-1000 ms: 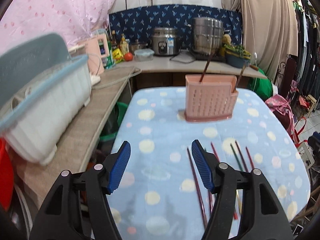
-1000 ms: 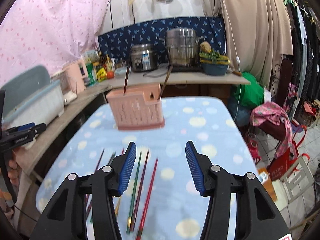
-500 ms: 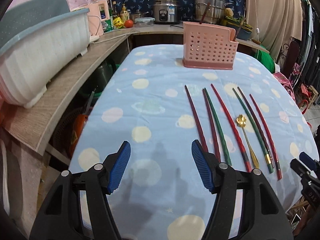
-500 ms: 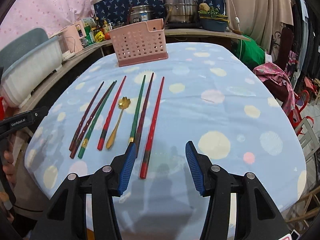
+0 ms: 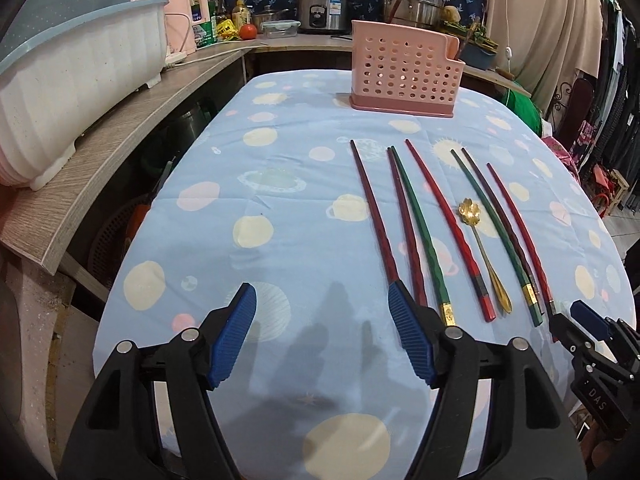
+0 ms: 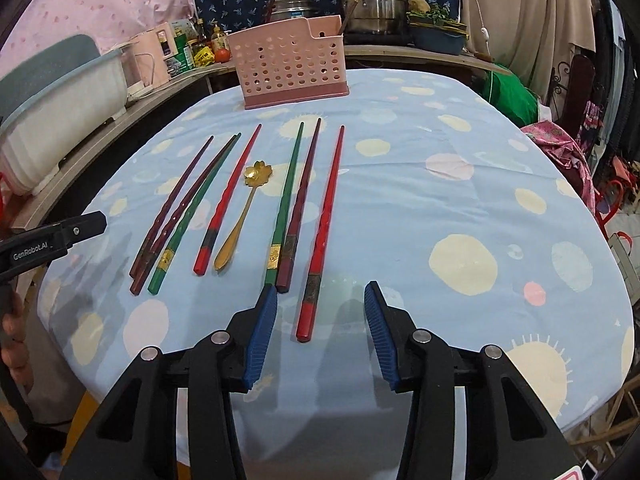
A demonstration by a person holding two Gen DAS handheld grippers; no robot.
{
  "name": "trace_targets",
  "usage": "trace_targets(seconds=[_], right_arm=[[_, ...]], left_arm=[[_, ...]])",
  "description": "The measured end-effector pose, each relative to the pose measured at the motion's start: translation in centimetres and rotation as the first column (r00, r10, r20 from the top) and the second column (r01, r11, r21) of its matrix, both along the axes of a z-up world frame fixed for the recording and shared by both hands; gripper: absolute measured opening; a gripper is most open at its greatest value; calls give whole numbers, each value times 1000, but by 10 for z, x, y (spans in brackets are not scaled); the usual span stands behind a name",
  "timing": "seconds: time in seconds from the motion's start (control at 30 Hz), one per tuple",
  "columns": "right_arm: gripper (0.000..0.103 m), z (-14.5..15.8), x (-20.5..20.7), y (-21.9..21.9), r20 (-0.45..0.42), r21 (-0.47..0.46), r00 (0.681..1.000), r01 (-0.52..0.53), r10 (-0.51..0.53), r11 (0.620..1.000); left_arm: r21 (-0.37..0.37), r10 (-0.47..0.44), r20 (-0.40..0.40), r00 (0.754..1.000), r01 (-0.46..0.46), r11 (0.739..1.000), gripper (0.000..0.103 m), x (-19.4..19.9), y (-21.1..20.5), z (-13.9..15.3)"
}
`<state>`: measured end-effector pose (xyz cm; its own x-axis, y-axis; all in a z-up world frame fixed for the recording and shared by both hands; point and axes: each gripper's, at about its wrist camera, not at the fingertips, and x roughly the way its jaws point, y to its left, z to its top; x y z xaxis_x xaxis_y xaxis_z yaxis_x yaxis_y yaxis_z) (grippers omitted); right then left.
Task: Organize utensils
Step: 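Close the right gripper on a red chopstick while the left gripper closes on a dark red chopstick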
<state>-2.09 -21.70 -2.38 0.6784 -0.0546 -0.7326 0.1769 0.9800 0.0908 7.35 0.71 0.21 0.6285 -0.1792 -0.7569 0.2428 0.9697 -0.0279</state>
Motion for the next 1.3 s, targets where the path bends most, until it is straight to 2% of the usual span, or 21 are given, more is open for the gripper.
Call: trace_targets(seconds=[0.33,0.4,0.67,1.13,1.2,1.3], right_arm=[[23,-5,3,-1,-3,-23,1000,8,-8,1000],[17,-6,3,-1,0,-44,1000,11,-11,999],[10,-7,1,-4,15,-54,1000,23,-22,998],[9,-9,-1,-7,32,-32,999,32,-31,999],[9,-9,-1,-7,34,-31,999,33,-32,999],[9,-9,-1,-7,37,-31,999,33,-32,999]], left_arm=[[0,-22,-21,1000,22,1000,66,-1,-11,-10],[0,-24,-28,999,24,1000,66,-1,-13,-13],[9,-30,-37,999,31,999,66,1,-25,-23],[8,-24,-45,999,24,1000,65,6,-31,-33],[13,-21,-62,998,21,1000,60,8,-29,-36],[30,-19,-46,999,20,999,58,7,-28,-37]])
